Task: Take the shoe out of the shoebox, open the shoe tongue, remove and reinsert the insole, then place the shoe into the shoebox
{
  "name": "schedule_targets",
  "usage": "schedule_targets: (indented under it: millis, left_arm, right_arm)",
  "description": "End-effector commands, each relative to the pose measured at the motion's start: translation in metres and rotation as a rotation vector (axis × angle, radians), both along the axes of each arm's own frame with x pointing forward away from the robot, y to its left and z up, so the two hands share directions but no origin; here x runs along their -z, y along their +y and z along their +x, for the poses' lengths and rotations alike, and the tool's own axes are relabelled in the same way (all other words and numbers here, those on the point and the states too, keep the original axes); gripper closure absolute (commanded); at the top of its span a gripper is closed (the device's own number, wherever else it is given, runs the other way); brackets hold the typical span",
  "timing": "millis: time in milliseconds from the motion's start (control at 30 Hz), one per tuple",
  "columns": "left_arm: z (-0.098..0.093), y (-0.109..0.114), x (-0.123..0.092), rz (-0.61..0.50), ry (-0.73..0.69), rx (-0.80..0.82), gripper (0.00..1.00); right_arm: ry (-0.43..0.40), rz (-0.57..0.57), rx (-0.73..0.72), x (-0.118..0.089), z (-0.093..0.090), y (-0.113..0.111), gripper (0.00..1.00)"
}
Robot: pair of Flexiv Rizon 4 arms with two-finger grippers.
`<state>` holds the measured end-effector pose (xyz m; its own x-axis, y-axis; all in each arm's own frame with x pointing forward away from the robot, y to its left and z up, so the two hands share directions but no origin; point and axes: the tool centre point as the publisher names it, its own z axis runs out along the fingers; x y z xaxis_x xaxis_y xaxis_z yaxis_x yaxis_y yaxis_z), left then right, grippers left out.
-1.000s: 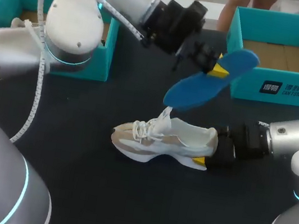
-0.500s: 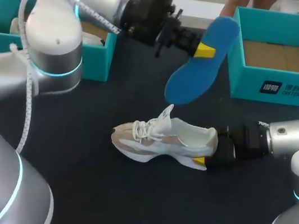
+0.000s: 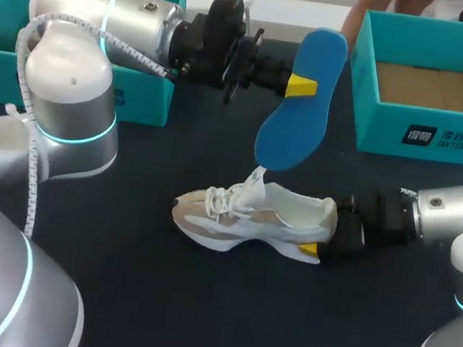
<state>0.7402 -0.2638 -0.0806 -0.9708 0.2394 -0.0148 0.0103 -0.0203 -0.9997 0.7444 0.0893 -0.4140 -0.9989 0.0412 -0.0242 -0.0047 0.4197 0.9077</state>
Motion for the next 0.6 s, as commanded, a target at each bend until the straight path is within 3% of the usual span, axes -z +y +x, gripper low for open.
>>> schedule_targets:
  millis: [33,267,600]
  left_arm:
    - [-0.001,0.001,-0.004,-0.01,0.066,-0.025,1.0]
    - [-0.02,0.003,-0.048,-0.08,0.322,-0.056,1.0]
    - [-0.049,0.009,-0.095,-0.096,0.829,0.039,1.0]
  right_arm:
    - [0.001,-0.004,0.001,0.004,0.0,0.002,1.0]
    - [0.001,-0.004,0.001,0.004,0.0,0.002,1.0]
    - [0.001,-0.004,0.001,0.004,0.0,0.002,1.0]
